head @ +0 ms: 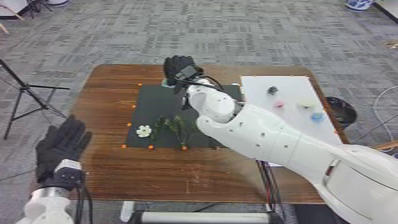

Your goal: Arrange flowers

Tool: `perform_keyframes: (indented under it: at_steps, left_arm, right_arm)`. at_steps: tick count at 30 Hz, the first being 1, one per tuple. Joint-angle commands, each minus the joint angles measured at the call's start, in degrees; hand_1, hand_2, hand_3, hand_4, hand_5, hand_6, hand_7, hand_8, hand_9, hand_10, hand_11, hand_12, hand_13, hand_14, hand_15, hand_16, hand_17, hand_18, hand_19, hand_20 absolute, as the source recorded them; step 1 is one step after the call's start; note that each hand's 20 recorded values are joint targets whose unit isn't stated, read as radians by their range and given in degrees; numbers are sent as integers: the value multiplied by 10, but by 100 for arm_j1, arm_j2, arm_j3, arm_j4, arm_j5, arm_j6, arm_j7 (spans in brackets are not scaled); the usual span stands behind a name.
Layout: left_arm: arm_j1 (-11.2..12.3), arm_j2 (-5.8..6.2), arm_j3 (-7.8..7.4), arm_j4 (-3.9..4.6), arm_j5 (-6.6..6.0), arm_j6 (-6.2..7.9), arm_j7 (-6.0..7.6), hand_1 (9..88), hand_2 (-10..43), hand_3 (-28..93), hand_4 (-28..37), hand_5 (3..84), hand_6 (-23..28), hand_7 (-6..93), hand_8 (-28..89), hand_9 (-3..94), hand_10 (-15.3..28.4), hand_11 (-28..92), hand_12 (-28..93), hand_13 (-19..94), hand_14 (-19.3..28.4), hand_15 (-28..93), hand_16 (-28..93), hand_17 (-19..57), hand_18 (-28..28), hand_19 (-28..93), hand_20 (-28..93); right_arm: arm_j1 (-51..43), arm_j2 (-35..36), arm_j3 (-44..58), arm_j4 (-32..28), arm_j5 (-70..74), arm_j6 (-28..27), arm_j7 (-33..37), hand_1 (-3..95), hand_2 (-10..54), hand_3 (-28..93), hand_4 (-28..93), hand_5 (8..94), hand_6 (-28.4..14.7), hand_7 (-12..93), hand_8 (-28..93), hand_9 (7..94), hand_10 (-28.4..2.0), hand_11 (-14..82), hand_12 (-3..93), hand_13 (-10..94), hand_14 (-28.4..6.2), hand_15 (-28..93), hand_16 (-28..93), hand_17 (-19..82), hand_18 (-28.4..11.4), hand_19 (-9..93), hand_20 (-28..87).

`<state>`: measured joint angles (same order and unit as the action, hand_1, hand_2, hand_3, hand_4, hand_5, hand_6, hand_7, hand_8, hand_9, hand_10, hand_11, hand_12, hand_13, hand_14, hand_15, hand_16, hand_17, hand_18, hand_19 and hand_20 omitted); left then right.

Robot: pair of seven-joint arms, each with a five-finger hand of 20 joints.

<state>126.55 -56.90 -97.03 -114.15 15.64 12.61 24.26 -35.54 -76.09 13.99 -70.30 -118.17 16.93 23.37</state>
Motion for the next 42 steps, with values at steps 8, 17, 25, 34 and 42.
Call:
perform_keyframes:
  at_steps: [8, 17, 25, 34, 42]
  left_arm:
    - [-1414, 763, -438, -535, 211, -38, 180, 249, 221, 677, -283, 408, 82, 58, -77, 286, 127, 165, 55, 185, 90, 136, -74, -29, 95, 317, 44]
    - [-1326, 774, -532, -648, 490, 380, 273, 248, 228, 681, -283, 393, 80, 46, -76, 255, 123, 150, 53, 153, 73, 105, -74, -26, 58, 267, 31]
    - [-1275, 618, -401, -655, 901, 738, 75, 257, 254, 679, -283, 355, 88, 46, -76, 174, 106, 137, 41, 88, 39, 71, -81, -48, -10, 146, 2]
    - [-1013, 285, -417, -408, 596, 265, -58, 256, 259, 685, -283, 368, 87, 57, -78, 207, 119, 165, 28, 124, 65, 97, -88, -32, 24, 189, 15]
    - [-939, 232, -463, -376, 466, 204, -18, 246, 250, 690, -283, 373, 88, 55, -77, 218, 124, 167, 27, 134, 70, 100, -86, -32, 33, 206, 14]
  right_arm:
    - [-35, 266, -146, -726, -16, -397, 325, 579, -95, 692, -283, 694, 8, 423, 29, 794, -64, 173, 476, 685, -79, 702, 369, 283, -194, 693, 391]
    - [-11, 299, -249, -785, -5, -278, 465, 579, -95, 691, -283, 693, 10, 420, 40, 794, -65, 168, 477, 683, -78, 700, 371, 282, -195, 692, 390]
    - [28, 315, -527, -607, 194, 103, 230, 580, -95, 687, -283, 693, 10, 422, 29, 796, -64, 166, 471, 685, -72, 687, 372, 276, -186, 667, 372]
    - [174, 361, -894, -663, 228, 159, 541, 576, -95, 689, -283, 686, 15, 430, 21, 795, -61, 159, 463, 686, -64, 652, 404, 272, -184, 661, 361]
    - [280, 336, -1006, -524, 268, 161, 774, 573, -95, 690, -283, 687, 15, 424, 12, 797, -62, 150, 456, 688, -64, 641, 408, 272, -185, 661, 357]
